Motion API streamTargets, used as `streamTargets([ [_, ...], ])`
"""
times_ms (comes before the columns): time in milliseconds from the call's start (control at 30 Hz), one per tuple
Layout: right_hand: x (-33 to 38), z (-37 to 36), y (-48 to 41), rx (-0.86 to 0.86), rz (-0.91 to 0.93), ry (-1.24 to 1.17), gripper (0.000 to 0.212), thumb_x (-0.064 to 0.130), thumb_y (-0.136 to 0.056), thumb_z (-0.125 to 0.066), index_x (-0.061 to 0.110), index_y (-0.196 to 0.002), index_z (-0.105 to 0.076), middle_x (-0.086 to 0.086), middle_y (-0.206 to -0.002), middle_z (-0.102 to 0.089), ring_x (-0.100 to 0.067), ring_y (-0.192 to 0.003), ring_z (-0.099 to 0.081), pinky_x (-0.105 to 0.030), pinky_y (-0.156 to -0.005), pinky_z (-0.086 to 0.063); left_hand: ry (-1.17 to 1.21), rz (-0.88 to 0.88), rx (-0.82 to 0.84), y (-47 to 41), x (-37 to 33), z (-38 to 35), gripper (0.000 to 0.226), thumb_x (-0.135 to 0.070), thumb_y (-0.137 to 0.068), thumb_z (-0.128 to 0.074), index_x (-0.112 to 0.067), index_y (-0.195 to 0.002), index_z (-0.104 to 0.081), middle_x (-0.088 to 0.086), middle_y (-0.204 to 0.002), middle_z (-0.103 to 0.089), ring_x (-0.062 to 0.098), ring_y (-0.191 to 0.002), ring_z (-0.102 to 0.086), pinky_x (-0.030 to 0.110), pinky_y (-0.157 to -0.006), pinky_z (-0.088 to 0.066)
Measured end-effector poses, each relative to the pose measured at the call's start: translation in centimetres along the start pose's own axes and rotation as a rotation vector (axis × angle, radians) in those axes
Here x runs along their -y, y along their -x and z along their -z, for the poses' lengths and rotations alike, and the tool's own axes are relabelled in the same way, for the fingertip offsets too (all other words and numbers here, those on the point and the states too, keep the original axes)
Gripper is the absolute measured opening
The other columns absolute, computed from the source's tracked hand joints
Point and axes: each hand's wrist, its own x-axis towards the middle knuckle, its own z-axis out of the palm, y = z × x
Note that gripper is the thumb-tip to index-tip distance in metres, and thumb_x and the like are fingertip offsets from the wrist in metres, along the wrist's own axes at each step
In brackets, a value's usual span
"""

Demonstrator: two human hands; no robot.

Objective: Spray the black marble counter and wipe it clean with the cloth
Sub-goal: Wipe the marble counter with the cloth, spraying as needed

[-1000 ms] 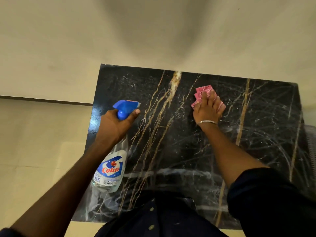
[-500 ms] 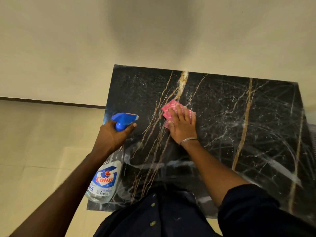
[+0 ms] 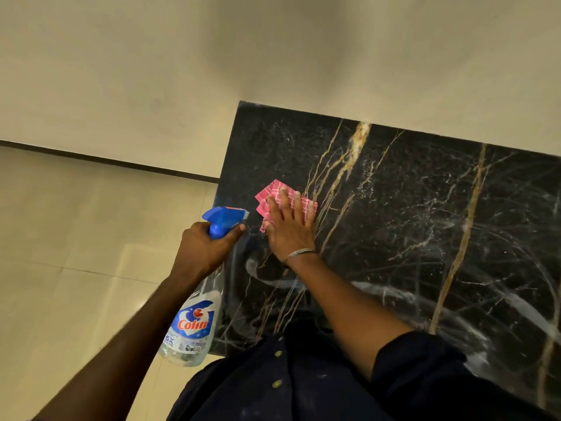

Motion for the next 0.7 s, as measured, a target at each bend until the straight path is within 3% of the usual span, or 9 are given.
streamTargets([
  [100,-3.6,-0.1,0.3,-0.055,0.084,0.057,0.062,0.047,-0.101,-0.022,0.029,-0.158,-0.005,-0.003,-0.167,0.004,-0.033,-0.153,0.003,-0.061,-0.119,0.005,0.009,0.017,-0.012,-0.4,0.9,0.4,0.043,-0.049,-0.085,-0.065,-0.006,-0.093,-0.067,0.013,-0.076,-0.069,0.024,-0.068,-0.066,0.023,-0.061,-0.046],
  [200,-5.8,-0.2,1.0,-0.127,-0.145,-0.027,0.064,0.048,-0.097,-0.018,0.028,-0.157,-0.012,-0.004,-0.166,-0.005,-0.032,-0.152,-0.003,-0.063,-0.118,0.001,0.025,0.039,-0.025,-0.7,2.0,1.1,0.044,-0.049,-0.086,-0.064,-0.006,-0.095,-0.067,0.013,-0.077,-0.069,0.024,-0.069,-0.065,0.023,-0.062,-0.047],
  [300,-4.8,-0.6,1.0,-0.134,-0.194,-0.012,0.068,0.046,-0.095,-0.021,0.024,-0.158,-0.013,-0.01,-0.166,-0.007,-0.038,-0.152,-0.004,-0.066,-0.117,0.002,0.028,0.066,-0.037,-0.6,2.6,1.6,0.042,-0.046,-0.087,-0.064,-0.005,-0.095,-0.066,0.011,-0.073,-0.066,0.021,-0.065,-0.062,0.022,-0.059,-0.044],
  [533,3.2,-1.3,-1.2,-0.032,0.176,0.104,0.068,0.046,-0.101,-0.027,0.023,-0.158,-0.001,-0.011,-0.166,0.006,-0.039,-0.151,0.006,-0.066,-0.116,0.006,0.018,0.149,-0.071,0.2,3.6,2.4,0.04,-0.043,-0.088,-0.064,-0.003,-0.09,-0.064,0.009,-0.068,-0.063,0.015,-0.06,-0.057,0.021,-0.056,-0.041],
  [700,5.5,-0.1,-4.2,0.072,0.411,0.206,0.064,0.045,-0.104,-0.027,0.028,-0.158,0.004,-0.006,-0.166,0.011,-0.035,-0.151,0.01,-0.063,-0.114,0.012,0.039,0.167,-0.09,0.6,4.5,3.2,0.045,-0.05,-0.087,-0.063,-0.005,-0.087,-0.067,0.015,-0.068,-0.068,0.026,-0.06,-0.065,0.04,-0.068,-0.056],
])
